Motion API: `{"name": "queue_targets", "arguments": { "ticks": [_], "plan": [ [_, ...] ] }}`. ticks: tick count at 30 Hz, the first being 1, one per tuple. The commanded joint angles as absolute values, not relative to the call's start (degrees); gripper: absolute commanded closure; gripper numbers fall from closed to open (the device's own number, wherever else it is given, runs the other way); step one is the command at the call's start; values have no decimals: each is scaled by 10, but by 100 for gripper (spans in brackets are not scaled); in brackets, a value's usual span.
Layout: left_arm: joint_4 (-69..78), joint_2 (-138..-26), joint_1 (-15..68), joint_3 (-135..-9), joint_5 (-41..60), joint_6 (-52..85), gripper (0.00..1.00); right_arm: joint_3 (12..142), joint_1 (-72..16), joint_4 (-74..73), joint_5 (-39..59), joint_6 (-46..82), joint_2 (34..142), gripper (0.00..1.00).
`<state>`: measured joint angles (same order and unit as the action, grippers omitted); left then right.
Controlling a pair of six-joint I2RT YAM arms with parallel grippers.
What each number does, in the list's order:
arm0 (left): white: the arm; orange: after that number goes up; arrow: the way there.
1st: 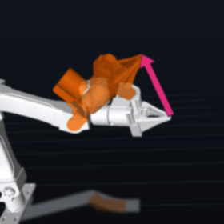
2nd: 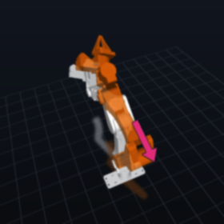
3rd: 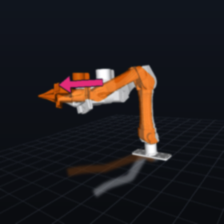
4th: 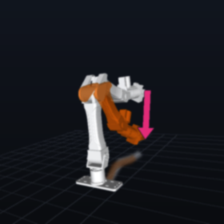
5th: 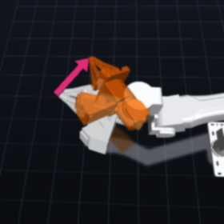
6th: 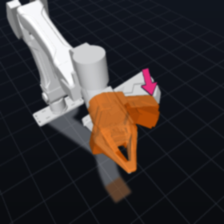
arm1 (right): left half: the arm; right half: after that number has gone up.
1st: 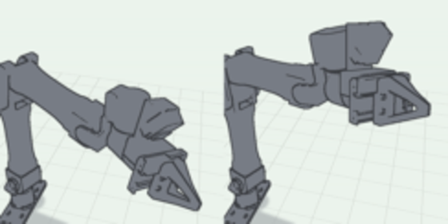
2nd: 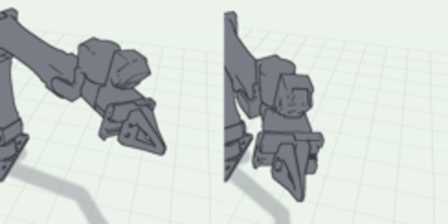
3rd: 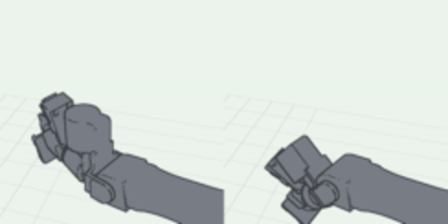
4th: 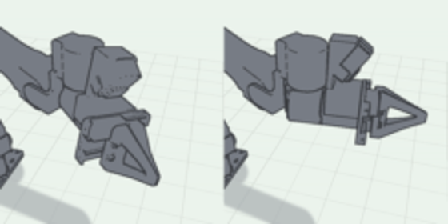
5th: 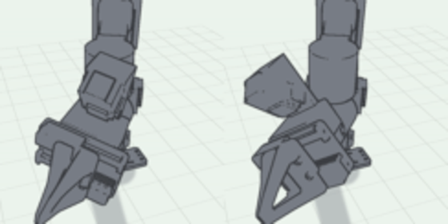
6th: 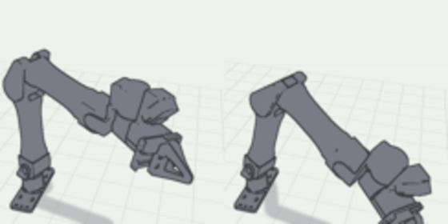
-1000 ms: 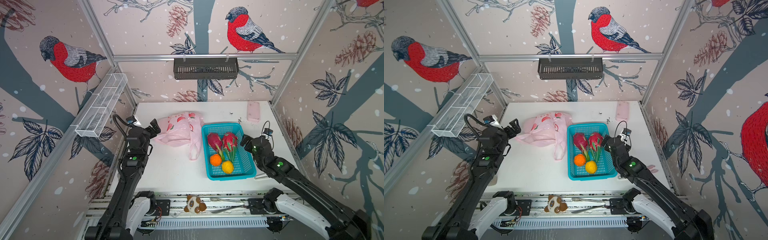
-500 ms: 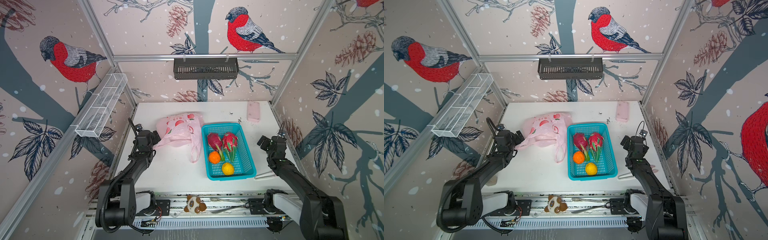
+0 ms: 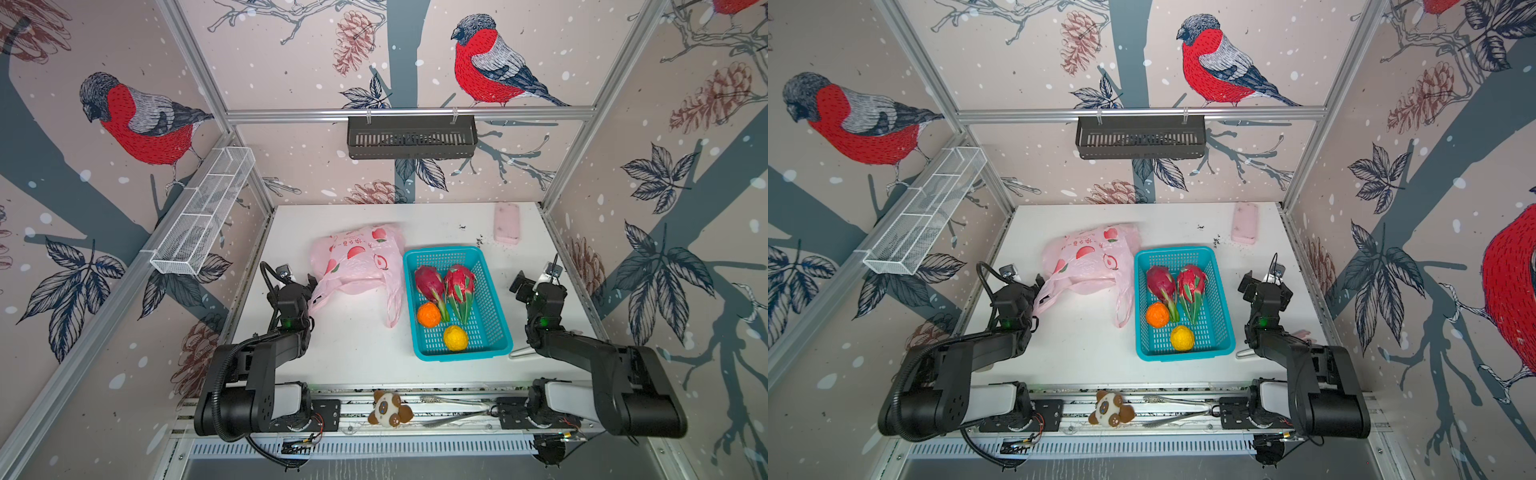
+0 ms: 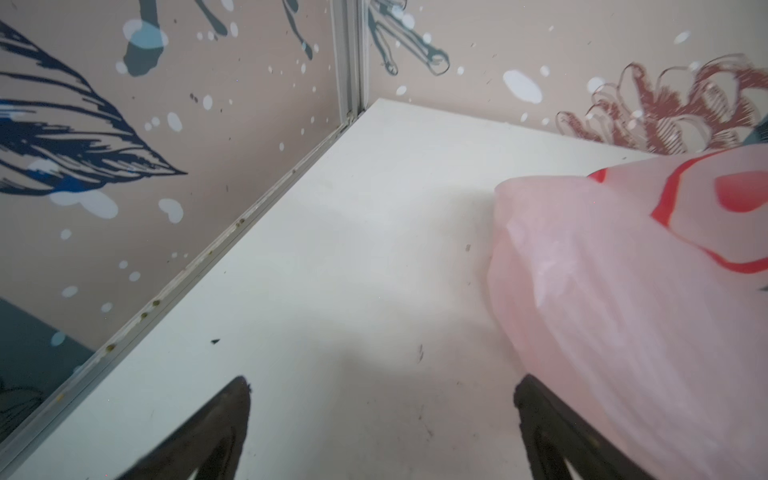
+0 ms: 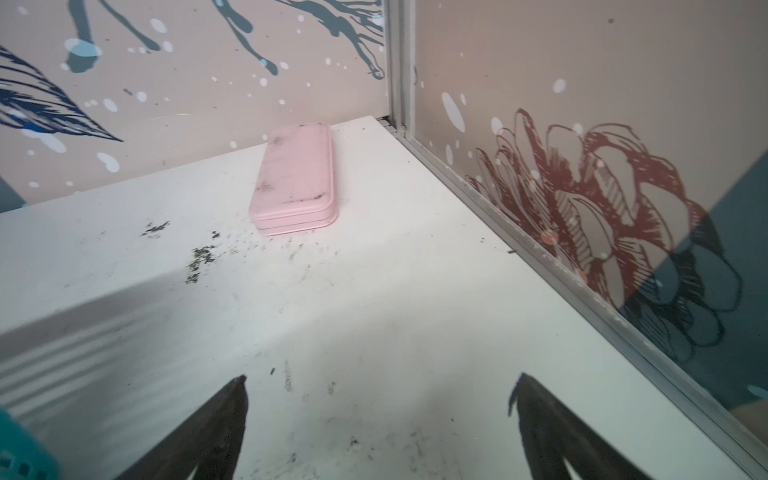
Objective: Untie the knot of the plastic bag and take out the fruit
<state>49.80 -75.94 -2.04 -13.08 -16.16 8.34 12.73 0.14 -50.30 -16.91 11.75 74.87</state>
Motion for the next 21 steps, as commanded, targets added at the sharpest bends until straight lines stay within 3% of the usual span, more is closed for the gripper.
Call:
{"name": "queue_targets", "arguments": {
  "ticks": [1,6,11,21],
  "plan": [
    [640,-771,-21,-123,-115,57,2,123,-10,-639,-176,82,778,1],
    [707,-822,-21,-119,-41,39,1,117,-17,-723,-172,72,860,1],
    [813,-894,-22,-103,-7,27,1,126,-30,-706,-187,62,861,1],
    [763,-890,-10,-125,-21,16,1,127,-30,-701,-186,63,860,1]
  ]
}}
